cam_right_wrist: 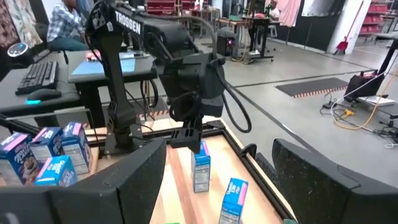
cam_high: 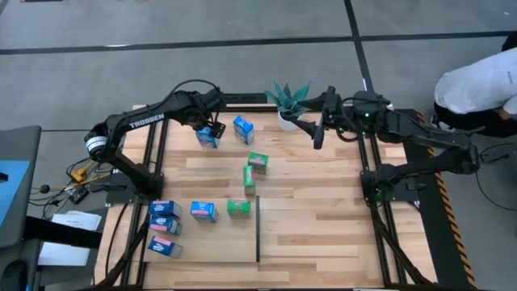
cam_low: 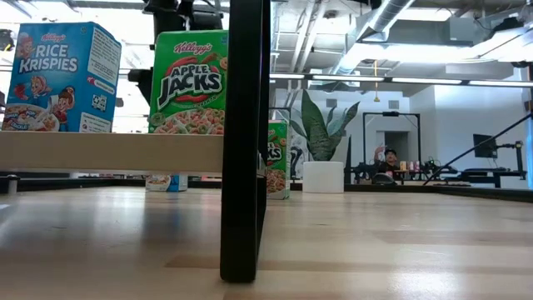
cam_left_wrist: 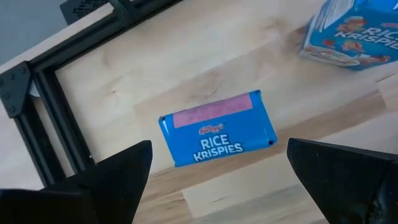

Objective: Stack cereal on shelf
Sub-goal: Put the left light blue cereal box on the shelf aligned with the other light blue cereal box

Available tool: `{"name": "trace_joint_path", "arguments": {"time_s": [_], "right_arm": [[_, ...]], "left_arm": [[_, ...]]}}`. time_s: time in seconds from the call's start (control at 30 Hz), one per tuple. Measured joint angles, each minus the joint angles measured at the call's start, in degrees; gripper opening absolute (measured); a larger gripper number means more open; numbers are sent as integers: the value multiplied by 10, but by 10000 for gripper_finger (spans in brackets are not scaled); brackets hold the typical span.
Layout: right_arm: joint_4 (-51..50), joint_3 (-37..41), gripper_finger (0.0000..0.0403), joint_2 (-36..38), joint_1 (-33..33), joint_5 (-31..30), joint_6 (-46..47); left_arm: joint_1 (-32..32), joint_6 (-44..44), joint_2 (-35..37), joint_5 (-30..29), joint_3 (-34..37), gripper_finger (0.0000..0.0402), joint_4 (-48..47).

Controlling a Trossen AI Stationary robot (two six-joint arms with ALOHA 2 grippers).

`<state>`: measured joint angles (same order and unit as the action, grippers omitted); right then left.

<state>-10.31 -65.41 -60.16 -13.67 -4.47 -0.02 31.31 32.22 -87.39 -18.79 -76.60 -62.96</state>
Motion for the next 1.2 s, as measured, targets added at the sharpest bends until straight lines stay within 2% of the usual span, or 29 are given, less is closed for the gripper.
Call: {"name": "trace_joint_path", "arguments": {"time_s": [0.5,1.2], "right_arm": [[3,0,317,2,0,0,-5],[5,0,317,2,-8,2,-6]], "left_arm": [[12,13,-1,-4,0,364,28],[14,33,-43,2,0,364,17]]}}
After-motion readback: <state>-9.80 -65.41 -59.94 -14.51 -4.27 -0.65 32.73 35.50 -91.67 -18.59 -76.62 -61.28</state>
